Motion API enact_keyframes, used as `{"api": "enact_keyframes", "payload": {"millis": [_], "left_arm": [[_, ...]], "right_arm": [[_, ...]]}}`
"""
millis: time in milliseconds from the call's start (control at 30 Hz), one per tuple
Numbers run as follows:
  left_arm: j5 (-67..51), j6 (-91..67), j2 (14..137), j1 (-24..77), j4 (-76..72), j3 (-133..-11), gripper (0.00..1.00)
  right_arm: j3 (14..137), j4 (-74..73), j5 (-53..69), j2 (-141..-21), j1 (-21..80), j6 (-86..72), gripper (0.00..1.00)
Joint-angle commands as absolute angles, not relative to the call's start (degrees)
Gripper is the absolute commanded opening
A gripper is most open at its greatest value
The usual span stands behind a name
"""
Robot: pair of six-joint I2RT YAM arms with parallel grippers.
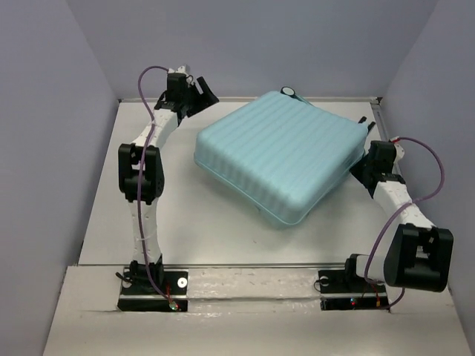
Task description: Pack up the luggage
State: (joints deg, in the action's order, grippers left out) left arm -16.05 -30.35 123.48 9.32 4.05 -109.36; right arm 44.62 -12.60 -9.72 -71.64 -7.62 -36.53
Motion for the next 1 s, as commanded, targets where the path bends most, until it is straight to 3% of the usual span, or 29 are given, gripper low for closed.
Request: {"api": "enact_keyframes", "payload": {"millis": [0, 167, 267, 367, 500, 733, 967], "left_arm": [[-24.3, -30.8, 123.9, 11.2, 5.4, -106.6, 0.86], [-26.5, -40.0, 113.1, 12.7, -17.1, -77.3, 0.83], [-24.4, -42.9, 107.2, 12.7, -25.5, -65.9, 0.83], [-21.8, -43.8, 98.2, 13.1, -29.6, -51.1, 0.83], [-18.4, -44.6, 89.7, 14.7, -34.0, -40.3, 0.83], [-10.7, -41.4, 78.7, 9.6, -23.4, -44.2, 0.88], [-6.3, -41.1, 70.1, 3.1, -15.2, -56.6, 0.93]], "right_arm": [[44.7, 3.6, 11.1, -74.5, -6.8, -36.0, 0.07], [59.4, 3.6, 24.6, -90.6, 4.5, -30.4, 0.07], [65.7, 2.2, 27.4, -98.7, 8.7, -28.5, 0.07], [70.0, 2.2, 28.2, -102.1, 10.8, -29.3, 0.07], [72.2, 1.9, 28.9, -102.5, 11.3, -29.7, 0.09], [67.6, -5.0, 17.7, -94.5, 11.3, -25.4, 0.48], [55.9, -5.9, 14.9, -80.5, 5.4, -24.7, 0.49]]}}
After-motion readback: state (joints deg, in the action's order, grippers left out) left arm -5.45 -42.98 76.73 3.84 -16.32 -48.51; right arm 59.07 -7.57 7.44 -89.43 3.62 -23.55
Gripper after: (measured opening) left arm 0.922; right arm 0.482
